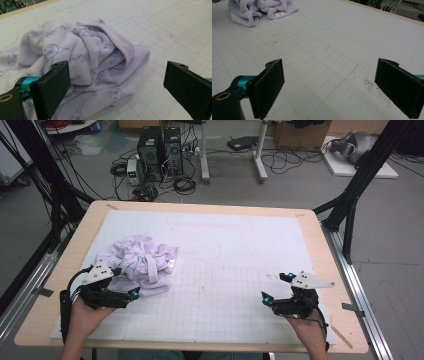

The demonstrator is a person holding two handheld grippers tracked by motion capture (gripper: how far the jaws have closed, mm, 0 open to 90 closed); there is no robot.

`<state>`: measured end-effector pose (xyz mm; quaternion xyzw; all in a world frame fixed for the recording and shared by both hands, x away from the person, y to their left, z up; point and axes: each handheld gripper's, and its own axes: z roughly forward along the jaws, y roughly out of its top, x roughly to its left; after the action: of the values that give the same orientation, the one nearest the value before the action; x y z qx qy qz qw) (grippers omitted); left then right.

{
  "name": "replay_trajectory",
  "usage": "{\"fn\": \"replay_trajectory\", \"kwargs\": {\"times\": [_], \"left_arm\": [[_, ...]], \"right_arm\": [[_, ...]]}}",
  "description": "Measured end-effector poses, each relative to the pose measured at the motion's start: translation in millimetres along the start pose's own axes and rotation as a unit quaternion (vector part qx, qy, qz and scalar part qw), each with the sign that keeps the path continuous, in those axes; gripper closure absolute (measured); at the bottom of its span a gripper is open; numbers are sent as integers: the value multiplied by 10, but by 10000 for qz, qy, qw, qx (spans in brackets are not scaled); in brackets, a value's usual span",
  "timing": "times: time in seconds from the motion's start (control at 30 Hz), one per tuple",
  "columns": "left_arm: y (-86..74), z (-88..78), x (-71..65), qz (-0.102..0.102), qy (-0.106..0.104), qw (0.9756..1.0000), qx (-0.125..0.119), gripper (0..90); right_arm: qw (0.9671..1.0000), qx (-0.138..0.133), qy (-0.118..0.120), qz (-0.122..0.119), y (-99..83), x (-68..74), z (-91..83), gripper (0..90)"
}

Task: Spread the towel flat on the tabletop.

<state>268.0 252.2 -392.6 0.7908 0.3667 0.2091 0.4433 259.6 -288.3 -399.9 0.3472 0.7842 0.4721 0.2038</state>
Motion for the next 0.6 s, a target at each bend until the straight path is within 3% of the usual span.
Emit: {"fn": "replay_trajectory", "kwargs": {"times": [0.6], "left_arm": [[4,-17,32,-4,-17,10000,3,75]], "right_arm": [[10000,52,47,26,-15,6,18,82]]}}
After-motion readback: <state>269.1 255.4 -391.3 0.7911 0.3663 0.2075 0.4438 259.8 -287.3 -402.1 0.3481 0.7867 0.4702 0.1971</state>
